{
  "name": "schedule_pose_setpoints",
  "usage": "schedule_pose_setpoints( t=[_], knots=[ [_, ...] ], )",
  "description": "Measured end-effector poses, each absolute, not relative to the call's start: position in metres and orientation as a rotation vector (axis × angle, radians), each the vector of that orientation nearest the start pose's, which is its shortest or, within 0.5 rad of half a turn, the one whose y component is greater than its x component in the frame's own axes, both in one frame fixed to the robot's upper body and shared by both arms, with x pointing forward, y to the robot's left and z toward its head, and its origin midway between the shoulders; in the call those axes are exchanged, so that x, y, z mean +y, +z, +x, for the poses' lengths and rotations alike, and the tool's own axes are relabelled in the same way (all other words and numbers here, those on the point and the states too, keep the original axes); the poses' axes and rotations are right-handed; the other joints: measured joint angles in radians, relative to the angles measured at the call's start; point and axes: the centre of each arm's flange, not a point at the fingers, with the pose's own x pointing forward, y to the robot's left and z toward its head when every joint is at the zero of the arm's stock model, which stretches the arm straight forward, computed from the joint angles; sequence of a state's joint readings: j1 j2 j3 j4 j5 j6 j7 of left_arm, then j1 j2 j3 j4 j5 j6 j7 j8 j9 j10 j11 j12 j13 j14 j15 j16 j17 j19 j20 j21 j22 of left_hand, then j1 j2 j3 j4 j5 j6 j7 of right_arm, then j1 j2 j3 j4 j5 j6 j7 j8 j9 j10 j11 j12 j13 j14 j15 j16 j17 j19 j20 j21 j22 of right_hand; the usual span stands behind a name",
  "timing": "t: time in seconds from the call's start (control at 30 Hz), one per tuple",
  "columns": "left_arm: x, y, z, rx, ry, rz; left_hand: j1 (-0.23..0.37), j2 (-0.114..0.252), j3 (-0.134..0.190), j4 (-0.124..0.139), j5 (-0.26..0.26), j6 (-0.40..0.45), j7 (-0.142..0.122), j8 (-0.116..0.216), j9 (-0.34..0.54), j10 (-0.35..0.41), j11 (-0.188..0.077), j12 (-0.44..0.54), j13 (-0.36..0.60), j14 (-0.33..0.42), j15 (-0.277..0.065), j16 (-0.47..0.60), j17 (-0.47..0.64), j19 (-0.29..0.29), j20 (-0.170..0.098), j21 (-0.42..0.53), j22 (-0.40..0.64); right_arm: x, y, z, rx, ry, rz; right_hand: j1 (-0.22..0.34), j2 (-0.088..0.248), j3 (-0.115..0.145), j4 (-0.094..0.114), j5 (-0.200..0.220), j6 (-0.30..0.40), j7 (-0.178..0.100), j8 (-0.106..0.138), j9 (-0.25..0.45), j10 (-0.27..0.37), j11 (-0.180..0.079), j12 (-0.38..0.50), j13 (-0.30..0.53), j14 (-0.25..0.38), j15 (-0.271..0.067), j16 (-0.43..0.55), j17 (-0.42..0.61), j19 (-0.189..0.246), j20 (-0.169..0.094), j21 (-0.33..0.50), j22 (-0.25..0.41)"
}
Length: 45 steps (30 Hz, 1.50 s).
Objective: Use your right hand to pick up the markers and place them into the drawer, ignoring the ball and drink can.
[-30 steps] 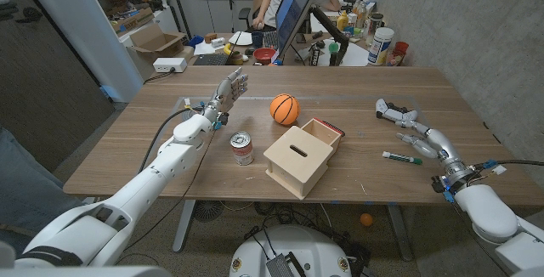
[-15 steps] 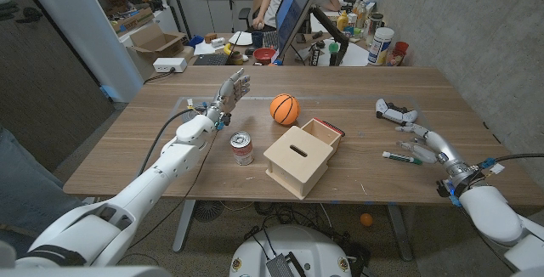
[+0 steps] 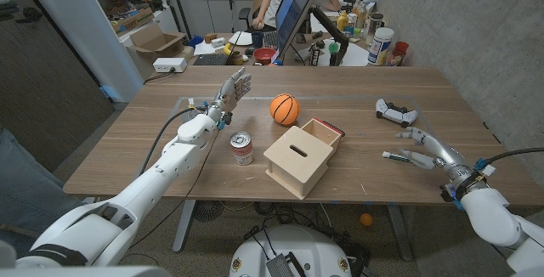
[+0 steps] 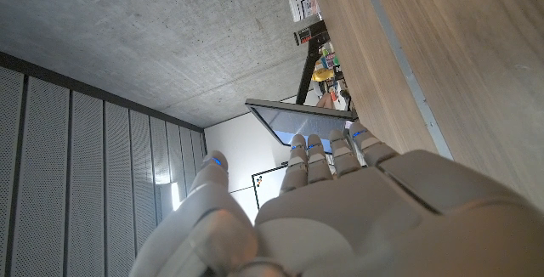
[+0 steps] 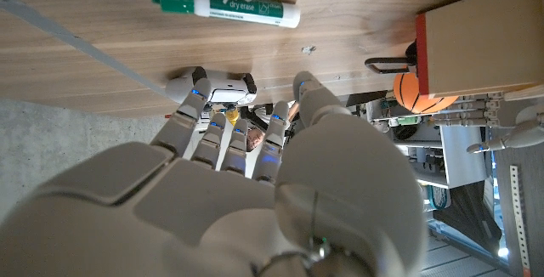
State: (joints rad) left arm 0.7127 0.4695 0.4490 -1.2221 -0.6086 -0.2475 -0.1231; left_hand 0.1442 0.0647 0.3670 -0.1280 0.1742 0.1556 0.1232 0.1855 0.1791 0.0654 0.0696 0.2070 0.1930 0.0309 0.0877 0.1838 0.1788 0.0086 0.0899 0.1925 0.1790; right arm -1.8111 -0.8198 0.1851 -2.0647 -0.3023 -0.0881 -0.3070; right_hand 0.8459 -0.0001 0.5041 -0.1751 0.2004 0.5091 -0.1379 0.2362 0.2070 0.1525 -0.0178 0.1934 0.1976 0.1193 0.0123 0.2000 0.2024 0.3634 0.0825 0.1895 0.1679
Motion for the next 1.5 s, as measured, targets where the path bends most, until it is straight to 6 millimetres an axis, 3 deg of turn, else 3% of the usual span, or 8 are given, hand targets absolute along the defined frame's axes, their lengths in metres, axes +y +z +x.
schedule_pose_setpoints(
  t=[0.63, 1.23, 1.5],
  knots=[
    [0.248, -0.001, 0.669, -0.567, -0.329, 0.057, 0.0, 0.0, 0.003, 0.003, 0.0, 0.0, 0.0, 0.0, 0.0, 0.0, 0.0, 0.0, 0.0, 0.0, 0.0, 0.0, 0.0, -0.004, 0.004, 0.0, 0.0, -0.391, -0.144, 0.457, -0.393, -0.303, -1.224, 0.005, -0.005, 0.004, 0.004, 0.0, -0.004, -0.003, 0.0, 0.0, 0.001, -0.007, 0.0, 0.0, 0.0, 0.0, 0.0, 0.005, 0.005, 0.005, 0.0, 0.0],
    [0.255, -0.002, 0.666, -0.564, -0.311, 0.065, 0.0, 0.0, 0.003, 0.003, 0.0, 0.0, 0.0, 0.0, 0.0, 0.0, 0.0, 0.0, 0.0, 0.0, 0.0, 0.0, 0.0, -0.004, 0.004, 0.0, 0.0, -0.399, -0.159, 0.47, -0.341, -0.317, -1.241, 0.01, -0.01, 0.007, 0.007, 0.0, 0.005, -0.012, -0.003, 0.0, 0.005, -0.011, 0.0, 0.0, 0.004, -0.004, 0.004, 0.005, 0.005, 0.005, 0.0, 0.0],
    [0.255, -0.002, 0.666, -0.559, -0.311, 0.066, 0.0, 0.0, 0.003, 0.003, 0.0, 0.0, 0.0, 0.0, 0.0, 0.0, 0.0, 0.0, 0.0, 0.0, 0.0, 0.0, 0.0, -0.004, 0.003, 0.0, 0.0, -0.404, -0.165, 0.471, -0.325, -0.335, -1.237, 0.017, -0.017, 0.014, 0.006, 0.0, 0.041, -0.023, 0.005, 0.0, 0.027, -0.018, 0.008, 0.0, 0.032, -0.002, 0.012, 0.01, 0.015, 0.007, 0.0, 0.0]
  ],
)
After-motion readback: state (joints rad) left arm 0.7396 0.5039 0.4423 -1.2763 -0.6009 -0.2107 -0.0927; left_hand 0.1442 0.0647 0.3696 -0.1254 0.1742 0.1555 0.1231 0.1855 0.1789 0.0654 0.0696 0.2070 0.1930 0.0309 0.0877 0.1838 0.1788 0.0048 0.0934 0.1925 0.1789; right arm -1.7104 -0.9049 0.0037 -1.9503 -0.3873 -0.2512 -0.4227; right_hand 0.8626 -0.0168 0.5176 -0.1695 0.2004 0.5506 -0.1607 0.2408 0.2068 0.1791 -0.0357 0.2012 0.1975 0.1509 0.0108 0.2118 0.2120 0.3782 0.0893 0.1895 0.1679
